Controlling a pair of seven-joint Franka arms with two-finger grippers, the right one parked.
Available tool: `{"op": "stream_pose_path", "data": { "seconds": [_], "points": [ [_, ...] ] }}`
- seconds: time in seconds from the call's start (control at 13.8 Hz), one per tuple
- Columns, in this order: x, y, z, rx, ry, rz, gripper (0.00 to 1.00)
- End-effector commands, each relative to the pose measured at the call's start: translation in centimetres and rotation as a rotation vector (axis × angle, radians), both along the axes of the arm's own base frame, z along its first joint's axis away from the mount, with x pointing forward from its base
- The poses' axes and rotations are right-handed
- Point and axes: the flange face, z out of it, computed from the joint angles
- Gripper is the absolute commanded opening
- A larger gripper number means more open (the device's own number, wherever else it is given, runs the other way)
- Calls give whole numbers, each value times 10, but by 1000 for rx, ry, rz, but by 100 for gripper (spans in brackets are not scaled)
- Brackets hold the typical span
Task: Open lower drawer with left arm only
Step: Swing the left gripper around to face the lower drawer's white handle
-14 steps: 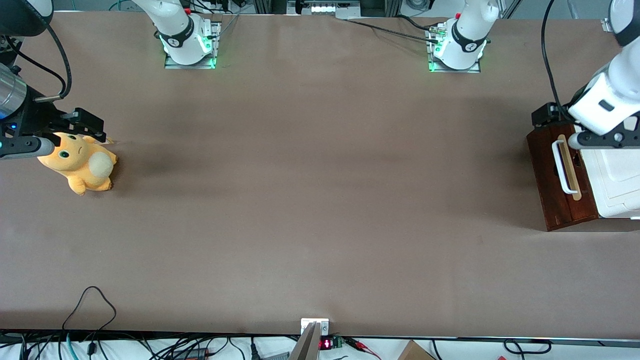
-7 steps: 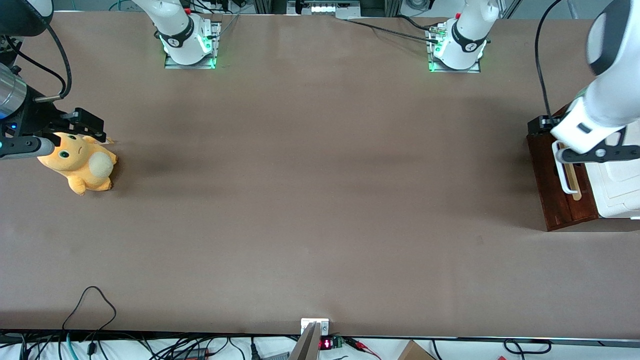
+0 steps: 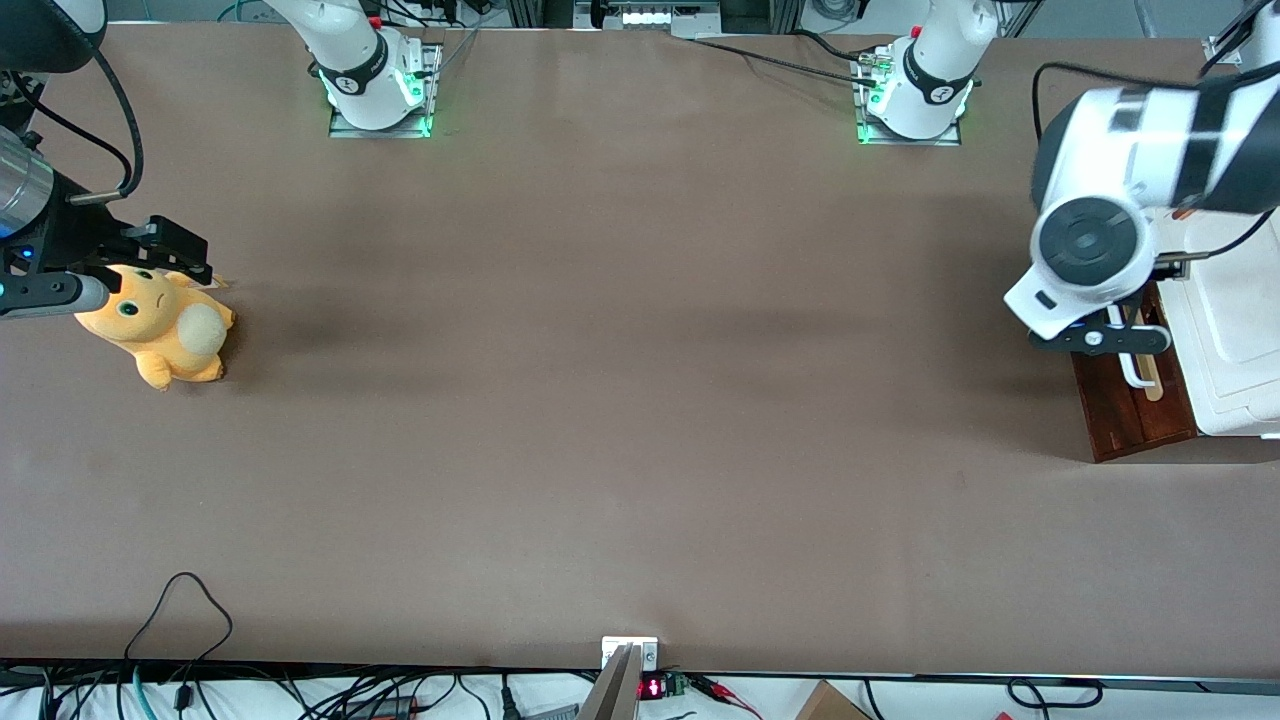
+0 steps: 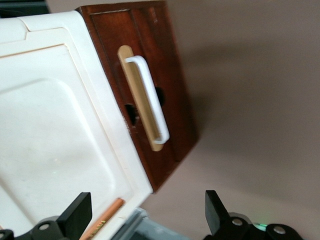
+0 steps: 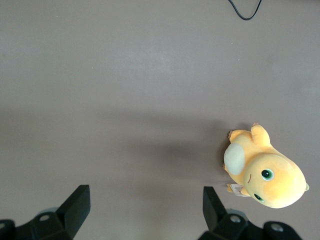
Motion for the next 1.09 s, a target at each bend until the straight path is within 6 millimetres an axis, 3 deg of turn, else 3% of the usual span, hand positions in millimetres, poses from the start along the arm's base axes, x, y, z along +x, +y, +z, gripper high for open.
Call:
{"op": "stream_pose_path", "data": {
  "seconds": [0.0,0.15,0.29,0.44,0.65,1.02],
  "points": [
    [-11,2,-33,150,55,-65,100],
    [-15,6,-51,195,36,-27,100],
    [-25,11,-85,312,38,-46,100],
    [-39,-1,-116,412,43,-110,100],
    [-42,-14,-147,500,-26,-109,100],
    [-56,-25,-223,684,-48,-133,100]
  ]
}}
